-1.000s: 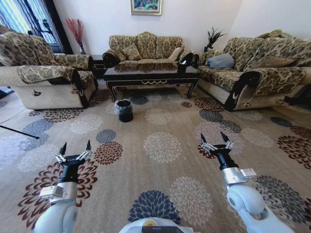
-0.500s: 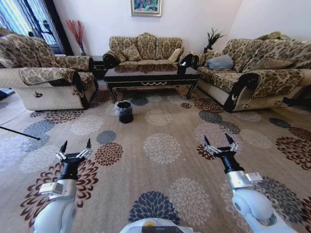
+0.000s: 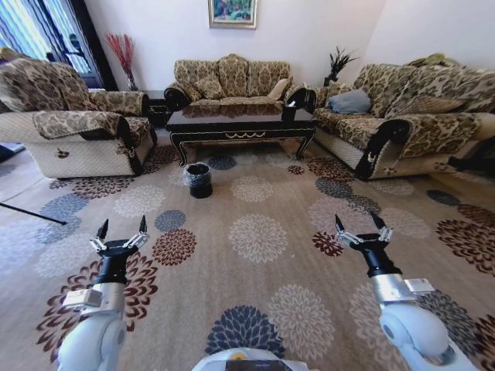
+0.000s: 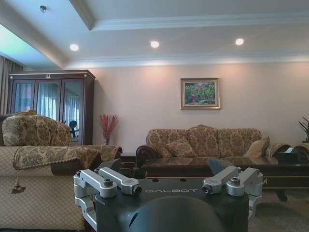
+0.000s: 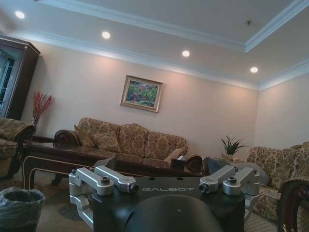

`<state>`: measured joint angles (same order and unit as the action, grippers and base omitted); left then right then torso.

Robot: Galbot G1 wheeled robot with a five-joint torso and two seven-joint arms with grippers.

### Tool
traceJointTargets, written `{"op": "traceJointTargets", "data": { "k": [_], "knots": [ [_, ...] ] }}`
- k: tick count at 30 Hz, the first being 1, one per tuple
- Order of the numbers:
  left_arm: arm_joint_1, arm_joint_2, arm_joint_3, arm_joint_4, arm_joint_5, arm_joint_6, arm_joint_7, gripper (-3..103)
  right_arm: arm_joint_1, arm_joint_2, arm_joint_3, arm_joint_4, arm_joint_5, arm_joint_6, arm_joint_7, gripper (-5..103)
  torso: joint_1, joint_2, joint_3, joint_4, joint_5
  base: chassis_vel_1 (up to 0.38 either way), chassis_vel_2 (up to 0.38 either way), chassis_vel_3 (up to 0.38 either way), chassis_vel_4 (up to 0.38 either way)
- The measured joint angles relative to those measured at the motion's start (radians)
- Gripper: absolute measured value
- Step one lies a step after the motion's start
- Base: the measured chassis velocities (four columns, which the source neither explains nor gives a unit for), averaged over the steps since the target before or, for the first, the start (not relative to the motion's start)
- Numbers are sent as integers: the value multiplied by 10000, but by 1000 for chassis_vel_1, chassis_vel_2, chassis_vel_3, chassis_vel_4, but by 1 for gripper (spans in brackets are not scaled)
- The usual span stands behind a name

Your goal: Move to the front of the table and pick up the trash from the floor, then place it into the trash bin.

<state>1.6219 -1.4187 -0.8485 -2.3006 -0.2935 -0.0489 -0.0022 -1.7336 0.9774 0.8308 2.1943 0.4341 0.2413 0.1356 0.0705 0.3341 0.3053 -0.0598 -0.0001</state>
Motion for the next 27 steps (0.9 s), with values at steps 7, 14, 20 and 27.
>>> {"op": "traceJointTargets", "data": {
  "k": [7, 14, 20, 27],
  "knots": [
    [190, 180, -20, -19, -139, 21, -165, 100, -166, 6, 86, -138, -101, 460, -486, 100, 112, 329, 215, 2, 1, 0, 0, 0, 0],
    [290, 344, -18, 24, -179, 15, -195, 100, -450, 100, 575, -37, 20, 598, -616, 100, 214, 602, 383, -2, 1, 0, 0, 0, 0],
    [372, 418, 25, -52, -186, 23, -200, 100, -497, 234, 552, 65, -132, 437, -630, 100, 299, 822, 523, -1, 1, 0, 0, 0, 0],
    [568, 387, 79, -236, -125, 26, -200, 100, -691, 279, 558, 84, -378, 447, -777, 100, 417, 1115, 694, -1, 0, 0, 0, 0, 0]
  ]
}}
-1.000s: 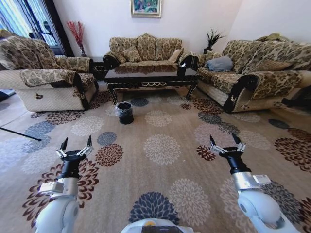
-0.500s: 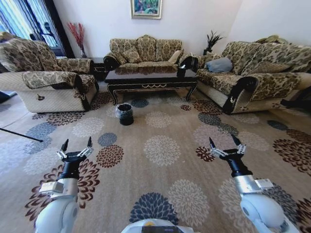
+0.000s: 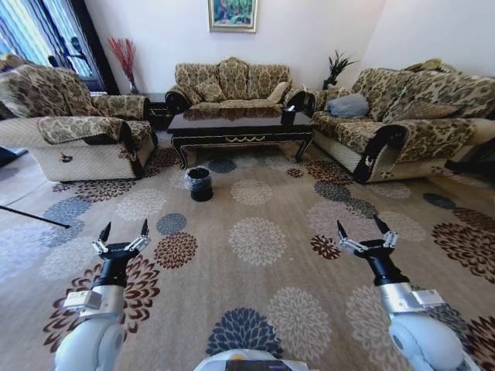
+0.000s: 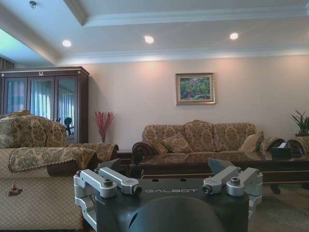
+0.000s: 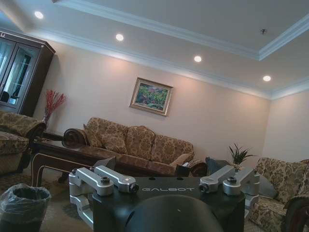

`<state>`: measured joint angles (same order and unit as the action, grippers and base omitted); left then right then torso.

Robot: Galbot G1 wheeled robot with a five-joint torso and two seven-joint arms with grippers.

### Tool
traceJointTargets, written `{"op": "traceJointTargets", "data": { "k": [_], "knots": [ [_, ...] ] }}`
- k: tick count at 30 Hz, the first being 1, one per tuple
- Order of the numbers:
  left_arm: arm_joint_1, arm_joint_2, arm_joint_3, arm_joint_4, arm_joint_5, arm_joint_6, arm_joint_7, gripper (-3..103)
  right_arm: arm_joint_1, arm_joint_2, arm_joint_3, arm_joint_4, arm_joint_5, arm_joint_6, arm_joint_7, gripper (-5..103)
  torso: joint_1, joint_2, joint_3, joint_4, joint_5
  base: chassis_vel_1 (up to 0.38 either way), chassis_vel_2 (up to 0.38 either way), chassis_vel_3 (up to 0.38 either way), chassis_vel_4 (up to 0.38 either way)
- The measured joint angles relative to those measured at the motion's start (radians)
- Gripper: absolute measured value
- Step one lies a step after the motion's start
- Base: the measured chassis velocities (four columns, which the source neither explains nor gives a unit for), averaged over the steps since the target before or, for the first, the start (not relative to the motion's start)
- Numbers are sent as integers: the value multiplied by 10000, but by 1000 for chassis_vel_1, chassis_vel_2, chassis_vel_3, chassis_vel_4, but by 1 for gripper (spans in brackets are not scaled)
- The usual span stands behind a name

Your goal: Move to the front of the table and pick up the trash from the floor, then place it into the trash bin.

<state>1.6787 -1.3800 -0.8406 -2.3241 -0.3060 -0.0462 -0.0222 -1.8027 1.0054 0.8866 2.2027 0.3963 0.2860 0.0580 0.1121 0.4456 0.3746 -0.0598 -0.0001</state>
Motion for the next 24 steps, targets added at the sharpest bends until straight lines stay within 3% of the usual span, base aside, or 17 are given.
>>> {"op": "traceJointTargets", "data": {
  "k": [24],
  "knots": [
    [57, -146, 65, -10, 129, -56, 2, 100, 494, 490, -439, -393, -94, -12, 30, 100, 369, 975, 608, 0, 0, 0, 0, 0, 0]
  ]
}}
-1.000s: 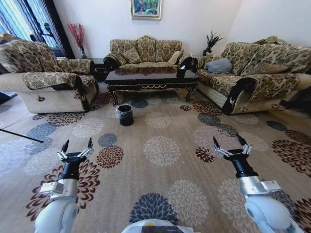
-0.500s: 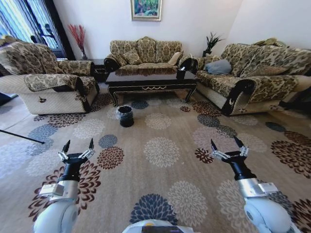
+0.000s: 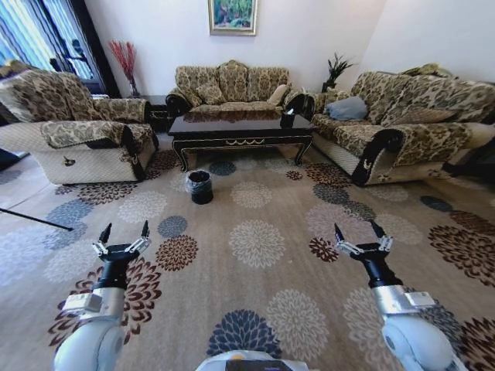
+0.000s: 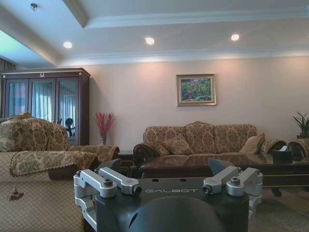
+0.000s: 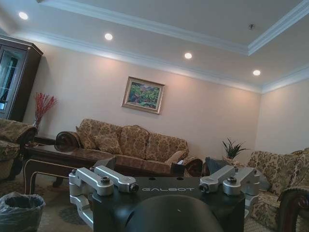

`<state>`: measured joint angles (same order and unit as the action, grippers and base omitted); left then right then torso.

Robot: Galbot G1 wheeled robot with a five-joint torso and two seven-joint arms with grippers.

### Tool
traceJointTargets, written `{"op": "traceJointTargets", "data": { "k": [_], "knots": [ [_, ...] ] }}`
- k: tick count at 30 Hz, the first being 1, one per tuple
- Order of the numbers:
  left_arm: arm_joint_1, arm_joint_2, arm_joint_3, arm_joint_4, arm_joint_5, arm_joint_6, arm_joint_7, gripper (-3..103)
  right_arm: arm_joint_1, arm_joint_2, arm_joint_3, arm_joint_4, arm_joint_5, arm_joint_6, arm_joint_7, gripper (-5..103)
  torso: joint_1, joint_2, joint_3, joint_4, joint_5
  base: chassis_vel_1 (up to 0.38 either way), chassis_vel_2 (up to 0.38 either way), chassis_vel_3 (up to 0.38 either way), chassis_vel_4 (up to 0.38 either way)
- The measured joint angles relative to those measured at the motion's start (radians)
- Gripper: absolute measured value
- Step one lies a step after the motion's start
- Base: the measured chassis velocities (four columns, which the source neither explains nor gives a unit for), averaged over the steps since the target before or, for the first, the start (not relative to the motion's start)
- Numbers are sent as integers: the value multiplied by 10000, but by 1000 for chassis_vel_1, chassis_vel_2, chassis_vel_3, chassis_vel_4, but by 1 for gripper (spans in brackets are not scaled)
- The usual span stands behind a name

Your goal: Move to the front of the table and pick up the trash from the floor, then place it into the trash bin.

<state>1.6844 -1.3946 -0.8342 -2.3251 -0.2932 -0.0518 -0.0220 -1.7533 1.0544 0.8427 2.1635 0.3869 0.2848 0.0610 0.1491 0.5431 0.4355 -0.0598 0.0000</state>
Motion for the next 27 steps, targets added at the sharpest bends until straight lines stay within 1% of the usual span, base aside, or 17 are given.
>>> {"op": "traceJointTargets", "data": {
  "k": [8, 12, 14, 18, 22, 23, 27],
  "knots": [
    [2, 7, -39, -84, -41, -11, 0, 100, 128, 210, -22, 15, 36, -3, 14, 100, 117, 286, 167, -1, 0, 0, 0, 0, 0],
    [51, 18, -110, -257, -124, -19, -9, 100, 123, 385, -35, 81, 86, -13, 24, 100, 209, 522, 310, -1, 0, 0, 0, 0, 0],
    [69, 18, -125, -303, -155, -23, -12, 100, 113, 384, -35, 97, 103, -23, 25, 100, 229, 571, 342, 0, 0, 0, 0, 0, 0],
    [87, 14, -185, -348, -204, -89, -49, 100, 48, 279, 23, 208, 152, -117, 27, 100, 288, 716, 427, 0, 1, 0, 0, 0, 0],
    [80, -9, -240, -560, -318, -111, -94, 100, -180, 20, 331, 588, 343, -284, 0, 100, 377, 942, 565, -1, 1, 0, 0, 0, 0],
    [80, -9, -240, -560, -318, -111, -94, 100, -180, 20, 331, 588, 343, -284, 0, 100, 377, 942, 565, -1, 1, 0, 0, 0, 0],
    [35, -130, -246, -795, -387, -34, -90, 100, -398, -317, 790, 1020, 802, -504, -35, 100, 468, 1152, 684, -1, 0, 0, 0, 0, 0]
  ]
}}
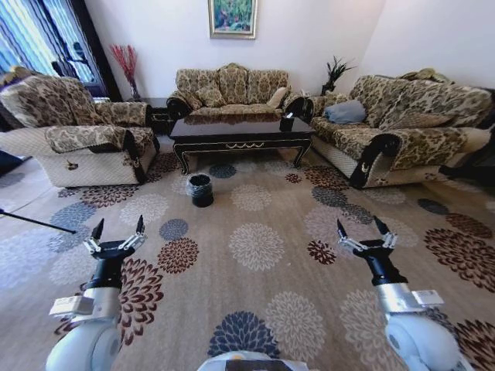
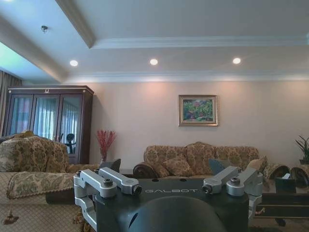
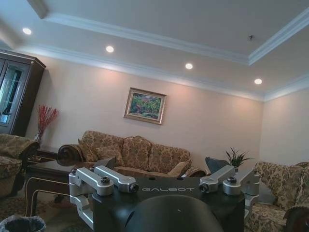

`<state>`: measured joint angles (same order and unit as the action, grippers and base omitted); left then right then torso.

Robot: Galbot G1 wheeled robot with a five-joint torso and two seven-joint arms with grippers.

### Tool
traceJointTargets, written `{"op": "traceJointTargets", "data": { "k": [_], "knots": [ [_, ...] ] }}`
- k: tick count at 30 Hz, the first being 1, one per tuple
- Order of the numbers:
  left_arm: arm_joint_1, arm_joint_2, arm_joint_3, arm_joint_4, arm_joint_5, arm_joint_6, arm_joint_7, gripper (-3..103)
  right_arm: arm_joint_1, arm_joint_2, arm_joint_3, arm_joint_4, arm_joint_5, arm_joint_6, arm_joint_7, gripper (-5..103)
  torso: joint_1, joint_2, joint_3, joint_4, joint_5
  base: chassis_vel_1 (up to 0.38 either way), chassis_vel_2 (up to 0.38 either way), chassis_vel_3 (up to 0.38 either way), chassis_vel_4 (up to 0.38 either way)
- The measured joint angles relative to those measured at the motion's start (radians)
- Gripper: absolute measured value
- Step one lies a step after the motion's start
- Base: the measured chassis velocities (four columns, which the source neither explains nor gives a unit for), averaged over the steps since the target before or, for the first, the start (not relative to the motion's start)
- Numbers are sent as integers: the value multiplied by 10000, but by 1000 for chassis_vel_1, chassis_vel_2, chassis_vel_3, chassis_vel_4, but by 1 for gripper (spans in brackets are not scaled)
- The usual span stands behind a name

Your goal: Move to the front of the table and pick up the trash from the floor, then place it into the trash bin.

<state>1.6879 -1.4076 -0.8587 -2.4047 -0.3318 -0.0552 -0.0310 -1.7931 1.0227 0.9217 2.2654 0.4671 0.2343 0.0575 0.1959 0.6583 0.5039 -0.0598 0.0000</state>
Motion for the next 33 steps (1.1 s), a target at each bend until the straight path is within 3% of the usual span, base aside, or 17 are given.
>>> {"op": "traceJointTargets", "data": {
  "k": [10, 33],
  "knots": [
    [32, -190, 48, -116, 156, -45, 45, 100, -116, -408, 302, 88, 389, -412, 207, 100, 156, 393, 237, 0, 1, 0, 0, 0, 0],
    [152, -192, -21, -174, 49, -20, 44, 100, -16, -133, -83, 9, 190, -394, 191, 100, 583, 1400, 815, 0, 0, 0, 0, 0, 0]
  ]
}}
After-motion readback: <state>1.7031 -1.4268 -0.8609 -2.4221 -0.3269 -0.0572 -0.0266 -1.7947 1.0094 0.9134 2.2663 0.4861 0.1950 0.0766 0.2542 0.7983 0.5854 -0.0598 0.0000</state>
